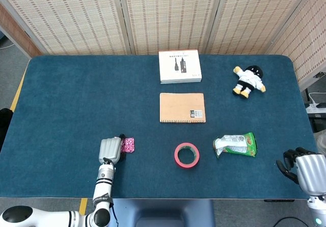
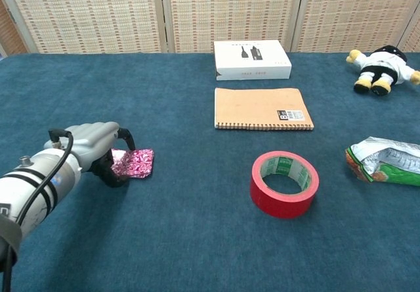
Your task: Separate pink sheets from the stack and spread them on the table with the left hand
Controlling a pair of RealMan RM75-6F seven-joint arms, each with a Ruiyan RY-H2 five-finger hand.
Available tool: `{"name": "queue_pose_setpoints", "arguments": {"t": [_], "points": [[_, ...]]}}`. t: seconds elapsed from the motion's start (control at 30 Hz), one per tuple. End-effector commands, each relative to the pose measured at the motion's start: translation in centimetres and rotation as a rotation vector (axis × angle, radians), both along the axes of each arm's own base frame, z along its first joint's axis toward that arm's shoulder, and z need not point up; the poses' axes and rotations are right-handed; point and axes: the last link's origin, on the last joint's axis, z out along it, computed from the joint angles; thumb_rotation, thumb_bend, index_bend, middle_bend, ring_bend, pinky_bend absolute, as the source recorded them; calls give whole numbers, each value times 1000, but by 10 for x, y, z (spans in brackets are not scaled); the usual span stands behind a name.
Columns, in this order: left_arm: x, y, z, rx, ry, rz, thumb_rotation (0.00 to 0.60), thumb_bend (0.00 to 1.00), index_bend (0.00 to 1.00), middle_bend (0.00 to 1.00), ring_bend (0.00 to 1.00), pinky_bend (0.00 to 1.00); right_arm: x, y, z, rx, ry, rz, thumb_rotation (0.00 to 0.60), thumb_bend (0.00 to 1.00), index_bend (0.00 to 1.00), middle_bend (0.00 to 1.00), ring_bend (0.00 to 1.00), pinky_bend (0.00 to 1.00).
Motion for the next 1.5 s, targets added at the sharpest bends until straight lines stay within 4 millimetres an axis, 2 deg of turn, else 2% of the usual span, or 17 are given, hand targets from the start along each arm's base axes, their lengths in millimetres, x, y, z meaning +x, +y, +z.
{"name": "queue_pose_setpoints", "arguments": {"t": [0.03,0.23,0.4,0.57,0.77,0.97,1.17,1.37,1.5], "points": [[-1,-1,3,6,-4,-5,600,337,323,1000,1000,1000,0,0,0,0,0,0,600,168,853,786,660,842],[-8,-5,14,8,-12,-27,600,350,350,1000,1000,1000,0,-1,0,1,0,-2,600,169,853,786,661,842],[-26,-8,33,13,-3,-51,600,350,356,1000,1000,1000,0,-1,0,-1,-3,0,600,169,853,786,660,842],[-54,-1,48,5,45,-77,600,348,356,1000,1000,1000,0,-2,-1,1,-3,-2,600,168,853,786,661,842],[-92,16,56,-25,91,-64,600,347,356,1000,1000,1000,0,-2,-2,3,0,-5,600,168,853,786,660,842],[-119,31,64,-3,79,-8,600,349,355,1000,1000,1000,0,-3,-2,1,0,-8,600,168,853,786,661,842],[-125,37,72,2,84,-7,600,350,355,1000,1000,1000,0,-3,-3,6,3,-9,600,169,853,786,661,842],[-130,35,68,-16,123,-12,600,349,344,1000,1000,1000,0,-2,-3,6,3,-8,600,169,853,786,661,842],[-130,34,67,-12,144,-19,600,348,219,1000,1000,1000,0,-3,-4,5,4,-9,600,169,853,786,661,842]]}}
